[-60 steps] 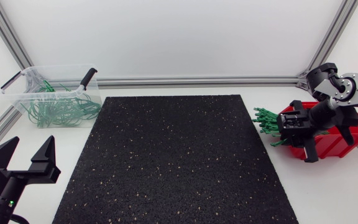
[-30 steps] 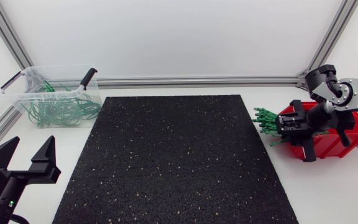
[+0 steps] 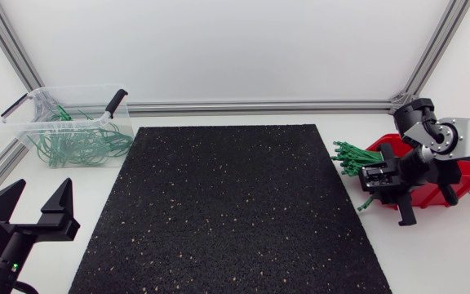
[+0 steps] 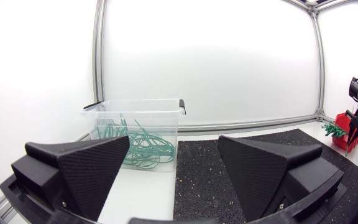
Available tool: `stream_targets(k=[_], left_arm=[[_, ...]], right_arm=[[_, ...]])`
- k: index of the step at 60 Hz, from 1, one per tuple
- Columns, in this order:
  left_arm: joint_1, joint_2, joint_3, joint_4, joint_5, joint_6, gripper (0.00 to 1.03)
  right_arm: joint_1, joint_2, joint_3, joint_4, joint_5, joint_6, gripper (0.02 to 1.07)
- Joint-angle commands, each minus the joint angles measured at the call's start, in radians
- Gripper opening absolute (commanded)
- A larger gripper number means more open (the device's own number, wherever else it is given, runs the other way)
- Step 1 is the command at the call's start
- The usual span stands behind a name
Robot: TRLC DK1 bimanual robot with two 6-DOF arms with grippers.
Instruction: Take a green cable tie from the red box, thread the tail through the head to close it, then place it in the transparent bin on the left.
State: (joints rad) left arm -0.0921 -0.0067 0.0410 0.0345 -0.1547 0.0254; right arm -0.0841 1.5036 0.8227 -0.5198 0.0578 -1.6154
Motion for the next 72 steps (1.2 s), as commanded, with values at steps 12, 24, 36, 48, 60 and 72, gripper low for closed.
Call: stream_targets(k=[12,24,36,48,60,72], left_arm=[[0.006,0.007,-0.041,-0.022,0.01,-0.016,1.0],[0.009,0.005,-0.041,-0.024,0.012,-0.016,1.0],[0.015,0.005,-0.041,-0.024,0.012,-0.018,0.99],[0.018,0.005,-0.041,-0.025,0.012,-0.018,0.99],[0.018,0.005,-0.041,-0.025,0.012,-0.018,0.99],[0.023,0.005,-0.039,-0.025,0.012,-0.018,0.99]], right_arm=[[-0.017,-0.109,-0.056,-0.019,0.01,-0.066,0.2],[-0.023,-0.137,-0.065,-0.019,-0.001,-0.067,0.21],[-0.016,-0.187,-0.099,-0.016,-0.007,-0.11,0.22],[0.004,-0.2,-0.129,-0.006,0.011,-0.15,0.56],[0.061,-0.18,-0.185,0.061,0.062,-0.182,0.78],[0.093,-0.137,-0.215,0.175,0.111,-0.222,0.79]])
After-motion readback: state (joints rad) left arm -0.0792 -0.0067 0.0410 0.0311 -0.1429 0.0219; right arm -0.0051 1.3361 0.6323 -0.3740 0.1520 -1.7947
